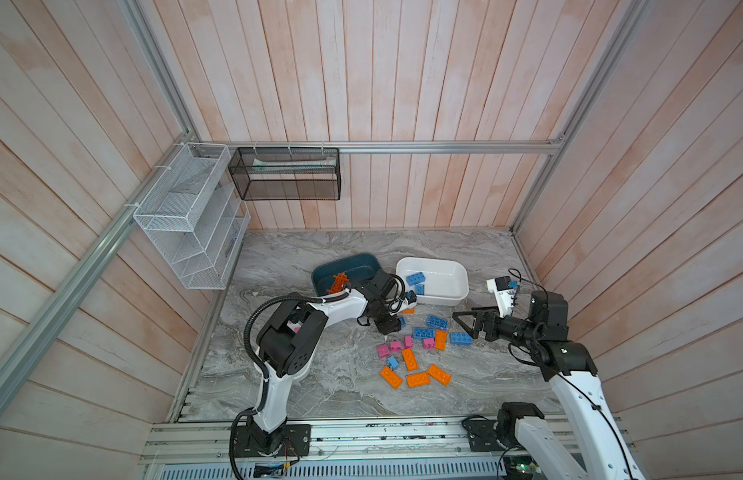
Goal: Sort the legos into containers by color
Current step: 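Carry the blue brick with the left gripper into the large white bin and release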
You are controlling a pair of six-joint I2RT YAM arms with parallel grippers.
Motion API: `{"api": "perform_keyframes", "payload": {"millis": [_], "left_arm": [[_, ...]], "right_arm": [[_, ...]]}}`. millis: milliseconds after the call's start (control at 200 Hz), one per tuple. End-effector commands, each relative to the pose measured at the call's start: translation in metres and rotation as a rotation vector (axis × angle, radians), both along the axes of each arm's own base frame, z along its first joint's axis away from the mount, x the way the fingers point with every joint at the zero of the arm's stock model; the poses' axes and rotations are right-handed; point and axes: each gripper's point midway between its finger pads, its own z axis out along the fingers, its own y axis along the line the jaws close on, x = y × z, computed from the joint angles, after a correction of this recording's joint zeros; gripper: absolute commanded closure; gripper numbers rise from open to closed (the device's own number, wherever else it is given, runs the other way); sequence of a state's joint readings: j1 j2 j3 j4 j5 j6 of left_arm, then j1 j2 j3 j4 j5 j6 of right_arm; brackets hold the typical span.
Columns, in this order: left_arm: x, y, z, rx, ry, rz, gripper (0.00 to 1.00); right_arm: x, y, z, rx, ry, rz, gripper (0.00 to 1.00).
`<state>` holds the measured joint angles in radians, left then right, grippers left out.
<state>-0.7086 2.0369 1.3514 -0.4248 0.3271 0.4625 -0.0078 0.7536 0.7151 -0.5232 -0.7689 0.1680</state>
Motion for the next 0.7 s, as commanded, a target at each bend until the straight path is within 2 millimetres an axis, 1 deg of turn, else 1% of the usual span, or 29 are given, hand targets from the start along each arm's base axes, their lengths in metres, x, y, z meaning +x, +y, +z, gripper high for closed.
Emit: {"api": "perform_keyframes", "payload": {"millis": [0,55,130,215,355,435,460,505,580,695], "left_arm": [[0.0,-0.001,-0.008,0.018,-0.023,-0.017,0.56],[0.002,0.0,-0.007,0.03,-0.03,-0.013,0.62],[0.003,-0.002,0.007,0.014,-0.036,-0.005,0.67],[0.004,-0.007,0.032,-0.032,-0.058,0.002,0.7],[0.007,-0.015,0.073,-0.081,-0.069,0.005,0.7],[0.008,-0.024,0.102,-0.136,-0.078,-0.003,0.7],[0.008,-0.026,0.108,-0.148,-0.079,-0.003,0.7],[0.011,-0.031,0.123,-0.178,-0.093,-0.003,0.7],[0.02,-0.04,0.141,-0.224,-0.126,-0.002,0.7],[0.042,-0.058,0.147,-0.24,-0.148,0.007,0.69]], "right_arm": [[-0.002,0.002,-0.002,0.007,0.007,0.009,0.02],[-0.002,0.002,-0.001,0.007,0.004,0.009,0.02],[-0.001,0.001,0.0,0.005,0.001,0.004,0.02],[0.0,0.001,0.002,0.003,-0.004,0.003,0.02],[0.003,0.001,0.005,0.003,-0.013,0.003,0.02],[0.006,0.001,0.008,0.002,-0.021,0.001,0.02],[0.006,0.001,0.009,0.001,-0.022,-0.001,0.02],[0.007,0.001,0.01,-0.001,-0.023,0.0,0.02],[0.008,0.0,0.012,-0.003,-0.029,-0.004,0.02],[0.011,-0.001,0.015,-0.006,-0.04,-0.01,0.02]]}}
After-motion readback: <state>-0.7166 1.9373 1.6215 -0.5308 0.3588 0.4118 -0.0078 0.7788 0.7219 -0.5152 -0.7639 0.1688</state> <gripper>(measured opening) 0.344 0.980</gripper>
